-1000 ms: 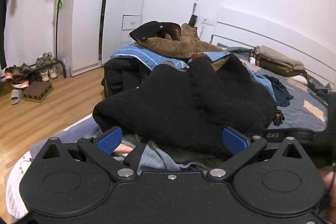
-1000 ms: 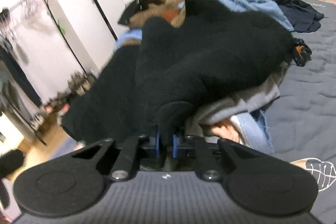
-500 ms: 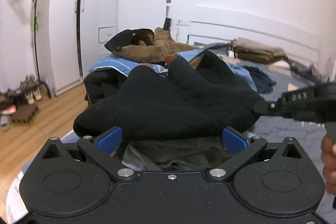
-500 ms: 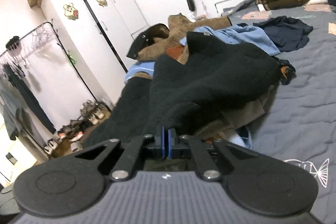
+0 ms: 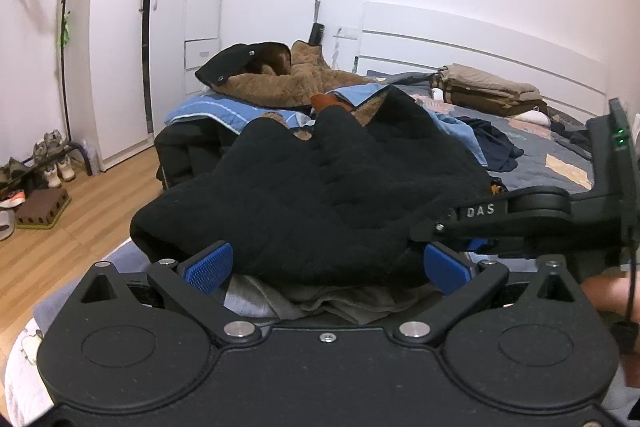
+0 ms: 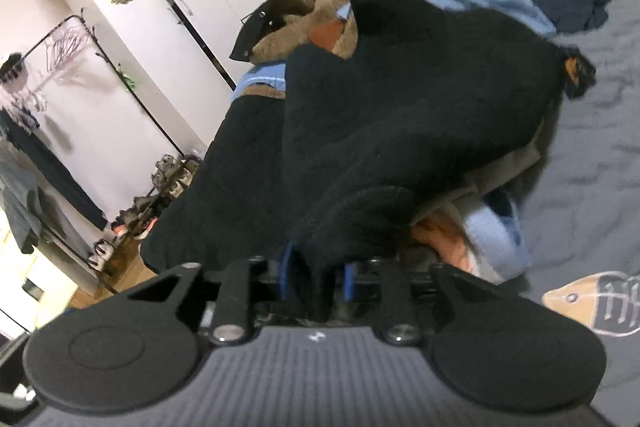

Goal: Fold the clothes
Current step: 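Reach both grippers to the black quilted jacket and close on its edges, then lift the black jacket off the pile with both grippers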

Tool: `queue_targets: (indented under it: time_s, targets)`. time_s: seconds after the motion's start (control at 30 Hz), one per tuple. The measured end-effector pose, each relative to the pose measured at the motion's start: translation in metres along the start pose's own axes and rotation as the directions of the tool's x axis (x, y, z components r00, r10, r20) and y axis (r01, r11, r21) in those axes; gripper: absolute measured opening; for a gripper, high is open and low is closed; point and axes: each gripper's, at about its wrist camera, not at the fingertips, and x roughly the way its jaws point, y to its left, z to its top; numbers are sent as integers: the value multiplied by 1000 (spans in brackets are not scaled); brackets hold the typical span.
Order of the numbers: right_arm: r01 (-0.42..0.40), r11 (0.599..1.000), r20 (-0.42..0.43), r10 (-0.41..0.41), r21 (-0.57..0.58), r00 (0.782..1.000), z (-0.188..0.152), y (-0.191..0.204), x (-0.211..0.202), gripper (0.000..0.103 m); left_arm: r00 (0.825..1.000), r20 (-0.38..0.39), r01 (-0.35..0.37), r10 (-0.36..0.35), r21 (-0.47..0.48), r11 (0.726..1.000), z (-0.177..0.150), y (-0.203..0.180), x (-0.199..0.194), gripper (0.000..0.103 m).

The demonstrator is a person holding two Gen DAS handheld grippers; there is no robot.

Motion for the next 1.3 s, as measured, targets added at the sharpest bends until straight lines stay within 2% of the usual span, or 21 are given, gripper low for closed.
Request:
queue_targets:
  time_s: [0.07,0.13,0.17,0.47,0.57,0.67,0.77,0.83,0.93,1.03,1.1,1.13,1.17,1.23,1.27,1.3]
  targets:
    - [-20,999,7,19,40,1000,0,-4,5,31,1000,-2,1,-1,-4,1000,0,1,1,103]
    - [-38,997,15,37,72,999,0,-8,9,19,1000,-1,-1,1,-1,1000,0,1,1,103]
    - [-44,996,20,42,82,999,0,-9,9,6,1000,-1,-2,2,-1,1000,0,1,0,103]
    - [-93,992,151,80,83,985,10,-11,-52,5,999,24,26,-28,75,997,-7,-13,-3,103]
    - [-110,991,194,92,82,977,13,-11,-72,5,998,55,26,-34,152,988,-12,-24,-6,103]
    - [-120,990,221,100,76,970,15,-14,-97,5,995,94,19,-44,260,966,-19,-41,-9,103]
    - [-119,989,231,97,82,968,13,-19,-123,5,991,116,22,-72,381,924,-32,-61,-10,103]
    - [-120,988,228,96,94,969,10,-24,-137,5,986,127,33,-106,475,880,-43,-79,-12,103]
    - [-106,990,210,85,92,974,1,-30,-152,5,978,148,24,-145,615,788,-63,-106,-16,103]
    - [-104,989,193,83,102,978,-9,-34,-161,5,976,159,-19,-148,741,671,-89,-131,-14,103]
    - [-103,989,182,82,106,980,-16,-37,-167,5,978,165,-51,-128,783,620,-101,-141,-8,103]
    - [-103,989,179,83,108,980,-19,-38,-168,5,978,166,-56,-125,791,609,-107,-142,-6,103]
    - [-102,989,176,82,108,981,-22,-39,-170,5,978,166,-60,-123,797,601,-110,-144,-4,98]
    - [-94,991,169,77,99,983,-29,-40,-172,5,974,195,-93,-114,805,586,-112,-144,-1,79]
    - [-93,991,163,76,97,984,-30,-42,-172,5,971,217,-119,-96,796,593,-112,-143,2,57]
    - [-90,992,157,75,93,985,-31,-42,-171,5,976,197,-100,-94,786,609,-108,-141,4,29]
